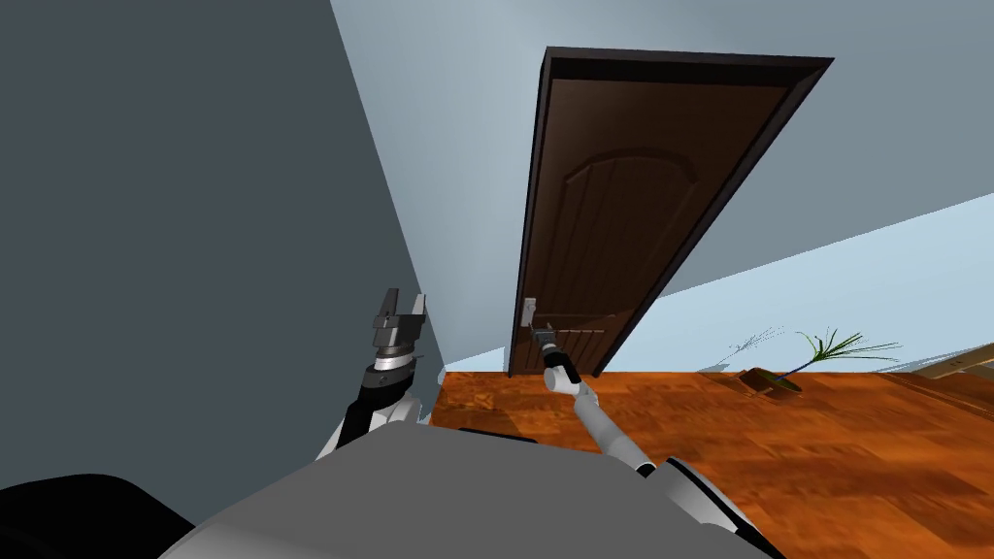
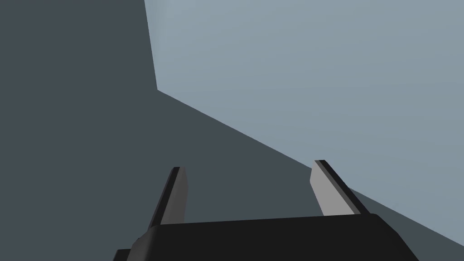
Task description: Pull the door open
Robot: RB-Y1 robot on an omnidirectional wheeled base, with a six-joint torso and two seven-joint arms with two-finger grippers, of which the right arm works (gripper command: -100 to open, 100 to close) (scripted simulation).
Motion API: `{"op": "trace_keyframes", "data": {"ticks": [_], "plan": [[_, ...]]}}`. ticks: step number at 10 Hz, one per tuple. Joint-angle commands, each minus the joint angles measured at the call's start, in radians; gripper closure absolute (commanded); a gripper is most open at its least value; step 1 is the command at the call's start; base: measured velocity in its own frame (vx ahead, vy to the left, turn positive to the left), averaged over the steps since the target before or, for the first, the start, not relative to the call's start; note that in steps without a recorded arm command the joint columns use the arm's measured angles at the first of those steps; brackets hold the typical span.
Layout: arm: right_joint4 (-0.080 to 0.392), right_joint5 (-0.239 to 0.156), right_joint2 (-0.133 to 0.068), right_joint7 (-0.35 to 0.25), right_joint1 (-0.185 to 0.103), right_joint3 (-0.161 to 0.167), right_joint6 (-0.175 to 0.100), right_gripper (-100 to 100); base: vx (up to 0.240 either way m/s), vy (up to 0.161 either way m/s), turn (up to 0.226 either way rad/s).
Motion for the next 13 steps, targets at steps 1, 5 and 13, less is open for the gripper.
{"op": "trace_keyframes", "data": {"ticks": [1, 5, 13], "plan": [[0.003, 0.000, -0.018, -0.019, 0.007, -0.007, -0.007, -100, 0.156, 0.092, 0.116], [0.047, 0.001, -0.089, -0.094, 0.013, -0.033, -0.038, -100, 0.200, 0.066, 0.178], [0.049, 0.000, -0.114, -0.114, 0.024, -0.045, -0.044, 100, 0.057, 0.006, 0.033]]}}
